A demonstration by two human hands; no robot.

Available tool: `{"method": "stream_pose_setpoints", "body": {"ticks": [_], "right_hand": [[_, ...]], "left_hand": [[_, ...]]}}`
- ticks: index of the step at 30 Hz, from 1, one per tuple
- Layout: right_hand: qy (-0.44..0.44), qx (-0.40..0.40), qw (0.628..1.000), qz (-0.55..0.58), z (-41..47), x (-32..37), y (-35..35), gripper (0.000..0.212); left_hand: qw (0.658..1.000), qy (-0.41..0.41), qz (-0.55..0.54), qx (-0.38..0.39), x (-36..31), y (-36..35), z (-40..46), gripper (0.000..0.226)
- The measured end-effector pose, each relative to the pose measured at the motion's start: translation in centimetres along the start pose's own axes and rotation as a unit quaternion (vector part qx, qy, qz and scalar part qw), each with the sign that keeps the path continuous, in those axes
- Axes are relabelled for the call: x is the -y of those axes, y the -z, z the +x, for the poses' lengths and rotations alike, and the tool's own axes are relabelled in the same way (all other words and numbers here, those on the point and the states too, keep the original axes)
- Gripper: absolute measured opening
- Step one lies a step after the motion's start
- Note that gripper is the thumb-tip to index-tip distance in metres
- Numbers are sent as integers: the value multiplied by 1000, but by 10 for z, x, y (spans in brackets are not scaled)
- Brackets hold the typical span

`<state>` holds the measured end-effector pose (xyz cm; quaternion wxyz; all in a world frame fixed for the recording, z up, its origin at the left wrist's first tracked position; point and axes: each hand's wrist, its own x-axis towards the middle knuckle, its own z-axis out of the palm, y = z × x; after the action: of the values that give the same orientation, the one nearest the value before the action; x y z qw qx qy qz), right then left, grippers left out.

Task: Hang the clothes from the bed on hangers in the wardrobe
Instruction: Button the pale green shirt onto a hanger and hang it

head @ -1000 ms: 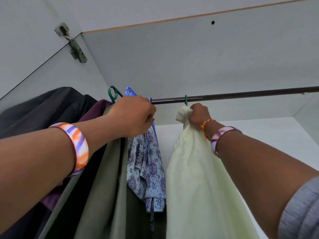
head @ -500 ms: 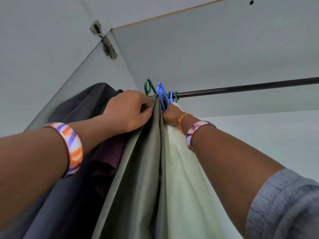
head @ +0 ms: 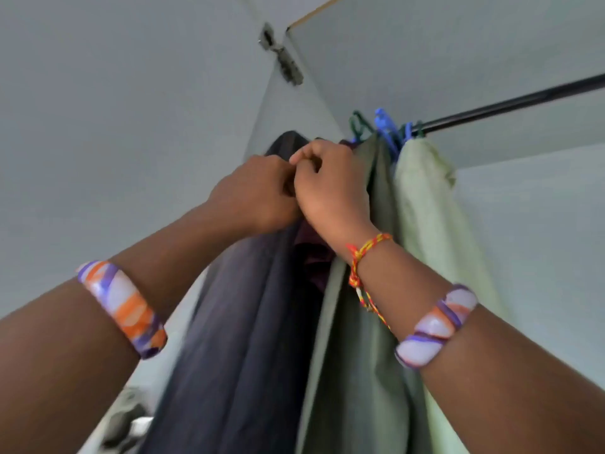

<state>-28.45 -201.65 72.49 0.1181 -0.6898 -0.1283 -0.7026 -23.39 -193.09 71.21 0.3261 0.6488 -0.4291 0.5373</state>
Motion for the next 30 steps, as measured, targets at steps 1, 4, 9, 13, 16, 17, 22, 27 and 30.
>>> {"method": "stream_pose_setpoints", "body": {"ticks": [1,4,9,13,16,17,22,27,30], "right_hand": [[-20,37,998,46,-22,14,-19,21],[-56,104,989,86,-60,23,-42,19],[-140,304,910,244,-146,74,-94,27],[-120,422,820,367,-212,129,-113,32],[-70,500,754,420,-262,183,-115,28],[-50,523,732,433,-279,205,-114,27],[78,601,632,483,-356,330,-80,21],[249,615,540,518,-401,444,-17,23],[315,603,499,537,-422,500,17,24]], "left_hand": [[998,47,45,22,13,17,-24,22],[981,159,86,66,33,35,-72,24],[922,313,136,183,60,98,-172,25],[858,411,204,231,50,160,-251,23],[786,500,273,239,35,215,-317,22],[758,526,301,240,27,234,-340,23],[613,612,412,282,-41,327,-427,24],[500,683,432,313,-120,396,-480,22],[449,711,461,284,-165,436,-514,18]]}}
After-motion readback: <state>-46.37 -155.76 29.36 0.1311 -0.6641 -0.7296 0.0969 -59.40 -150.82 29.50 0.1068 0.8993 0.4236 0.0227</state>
